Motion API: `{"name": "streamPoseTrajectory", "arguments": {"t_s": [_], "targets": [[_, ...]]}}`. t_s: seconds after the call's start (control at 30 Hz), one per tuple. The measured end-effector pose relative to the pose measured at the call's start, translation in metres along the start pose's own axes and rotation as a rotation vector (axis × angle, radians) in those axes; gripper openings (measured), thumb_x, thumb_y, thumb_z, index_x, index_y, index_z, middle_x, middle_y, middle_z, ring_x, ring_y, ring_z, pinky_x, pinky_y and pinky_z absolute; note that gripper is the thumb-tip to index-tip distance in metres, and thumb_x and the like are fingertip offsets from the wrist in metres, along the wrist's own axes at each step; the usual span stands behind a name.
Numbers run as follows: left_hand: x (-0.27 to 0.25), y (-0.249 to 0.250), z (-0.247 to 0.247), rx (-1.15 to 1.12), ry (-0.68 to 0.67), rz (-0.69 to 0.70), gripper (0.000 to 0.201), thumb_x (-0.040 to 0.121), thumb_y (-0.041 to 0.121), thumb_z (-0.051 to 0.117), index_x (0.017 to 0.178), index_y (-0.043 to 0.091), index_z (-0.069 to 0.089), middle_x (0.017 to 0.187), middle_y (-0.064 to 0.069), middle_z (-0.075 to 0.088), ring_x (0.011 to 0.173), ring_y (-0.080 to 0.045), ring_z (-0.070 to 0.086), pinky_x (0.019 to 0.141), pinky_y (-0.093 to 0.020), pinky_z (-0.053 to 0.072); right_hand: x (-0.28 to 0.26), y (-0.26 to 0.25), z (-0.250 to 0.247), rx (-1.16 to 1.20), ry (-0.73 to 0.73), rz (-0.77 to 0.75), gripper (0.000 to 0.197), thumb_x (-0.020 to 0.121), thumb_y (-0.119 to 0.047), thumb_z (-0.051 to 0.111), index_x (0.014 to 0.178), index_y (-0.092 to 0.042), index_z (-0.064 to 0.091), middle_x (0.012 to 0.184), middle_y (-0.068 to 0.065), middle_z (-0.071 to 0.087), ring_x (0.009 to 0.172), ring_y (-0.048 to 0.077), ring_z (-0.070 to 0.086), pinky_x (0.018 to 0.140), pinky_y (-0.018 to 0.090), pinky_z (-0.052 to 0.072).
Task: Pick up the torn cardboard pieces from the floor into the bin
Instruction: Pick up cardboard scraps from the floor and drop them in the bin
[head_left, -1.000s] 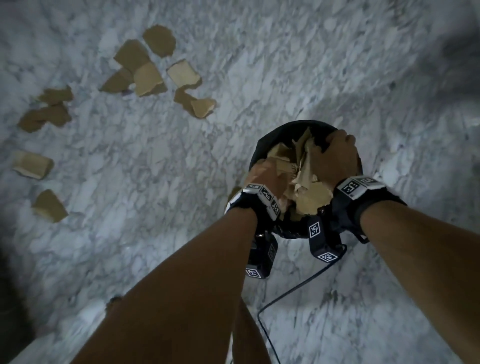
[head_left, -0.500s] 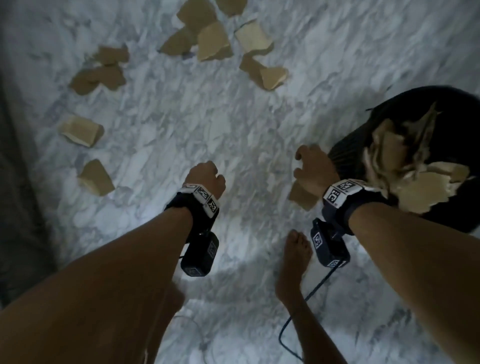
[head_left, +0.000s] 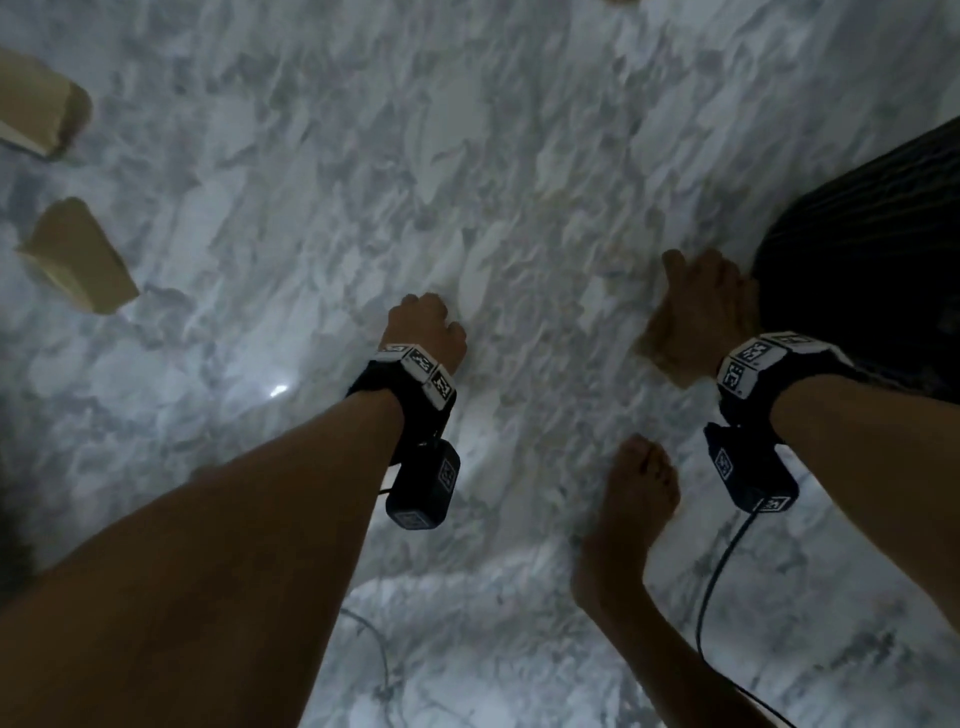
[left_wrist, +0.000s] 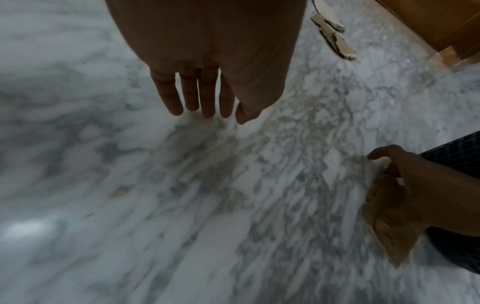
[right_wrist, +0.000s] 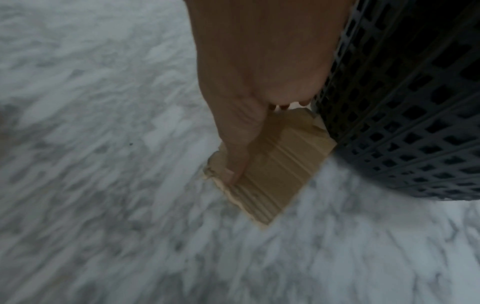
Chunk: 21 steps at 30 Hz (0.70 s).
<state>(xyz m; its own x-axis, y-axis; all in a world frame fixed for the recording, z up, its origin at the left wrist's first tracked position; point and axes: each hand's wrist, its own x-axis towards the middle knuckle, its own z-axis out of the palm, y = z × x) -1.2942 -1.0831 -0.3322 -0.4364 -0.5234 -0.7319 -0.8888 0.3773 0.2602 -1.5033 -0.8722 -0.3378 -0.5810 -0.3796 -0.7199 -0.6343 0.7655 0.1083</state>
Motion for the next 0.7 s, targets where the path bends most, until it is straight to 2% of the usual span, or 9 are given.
{"name": "streamPoseTrajectory", "arguments": {"t_s": [0.07,0.17,0.23,0.33,0.4,0.53,0.6,0.7], "targets": [[0.005,0.002,0.002,-0.039,0.023,-0.003,0.032,0.092,0.023,0.052,0.115,0.002,0.057,0.120,-0.019,0.053,0.112,-0.033,0.051,0.085,-0.033,0.041,0.000,0.006,-0.008,-0.064,0.007,-0.026,0.086,0.059,-0.036,0.085,0.127,-0.010,0.039,0.122,0.023,0.047,0.112,0.041,0.046,0.093,0.048,0.036],[0.011,0.003,-0.004,-0.078,0.033,0.003,0.030,0.091,0.022,0.052,0.111,0.001,0.059,0.116,-0.019,0.055,0.108,-0.034,0.053,0.081,-0.033,0.041,-0.001,0.005,-0.012,-0.048,-0.038,-0.047,0.054,0.068,-0.032,0.080,0.106,-0.007,0.050,0.109,0.018,0.059,0.101,0.038,0.056,0.083,0.042,0.043],[0.013,0.000,-0.012,-0.076,0.037,-0.026,0.031,0.092,0.024,0.051,0.114,0.002,0.058,0.120,-0.018,0.053,0.112,-0.034,0.051,0.084,-0.034,0.041,-0.005,-0.003,-0.016,-0.058,-0.101,-0.071,0.033,0.074,-0.033,0.075,0.091,-0.009,0.058,0.103,0.016,0.063,0.095,0.036,0.063,0.079,0.039,0.048],[0.011,-0.016,-0.031,-0.087,0.054,-0.055,0.034,0.093,0.027,0.050,0.118,0.005,0.056,0.124,-0.017,0.051,0.117,-0.033,0.047,0.090,-0.035,0.041,-0.011,-0.028,-0.027,-0.017,-0.081,-0.089,0.021,0.077,-0.029,0.070,0.075,-0.011,0.060,0.088,0.012,0.063,0.085,0.035,0.066,0.074,0.036,0.050],[0.006,-0.032,-0.050,-0.104,0.069,-0.080,0.034,0.093,0.027,0.050,0.119,0.005,0.055,0.125,-0.016,0.050,0.118,-0.032,0.047,0.090,-0.035,0.041,-0.017,-0.057,-0.038,0.048,-0.049,-0.122,0.020,0.078,-0.029,0.067,0.071,-0.012,0.059,0.082,0.010,0.059,0.079,0.037,0.065,0.068,0.037,0.051],[-0.005,-0.073,-0.106,-0.131,0.094,-0.130,0.036,0.092,0.030,0.052,0.120,0.008,0.055,0.127,-0.014,0.049,0.119,-0.031,0.046,0.089,-0.037,0.042,-0.031,-0.135,-0.075,0.059,0.056,-0.219,0.040,0.086,-0.045,0.061,0.090,-0.005,0.059,0.097,0.016,0.057,0.077,0.039,0.061,0.065,0.038,0.045],[-0.011,-0.100,-0.143,-0.137,0.117,-0.134,0.036,0.091,0.029,0.052,0.119,0.007,0.055,0.127,-0.015,0.049,0.118,-0.031,0.046,0.087,-0.037,0.042,-0.037,-0.179,-0.103,0.087,0.121,-0.288,0.045,0.087,-0.049,0.058,0.086,-0.004,0.058,0.093,0.017,0.057,0.071,0.038,0.061,0.062,0.037,0.045],[-0.017,-0.140,-0.200,-0.129,0.146,-0.143,0.036,0.092,0.028,0.053,0.120,0.006,0.054,0.127,-0.017,0.049,0.119,-0.033,0.046,0.090,-0.038,0.042,-0.047,-0.246,-0.152,0.108,0.186,-0.358,0.043,0.085,-0.050,0.051,0.076,-0.008,0.053,0.089,0.016,0.057,0.064,0.037,0.058,0.059,0.036,0.046]]}}
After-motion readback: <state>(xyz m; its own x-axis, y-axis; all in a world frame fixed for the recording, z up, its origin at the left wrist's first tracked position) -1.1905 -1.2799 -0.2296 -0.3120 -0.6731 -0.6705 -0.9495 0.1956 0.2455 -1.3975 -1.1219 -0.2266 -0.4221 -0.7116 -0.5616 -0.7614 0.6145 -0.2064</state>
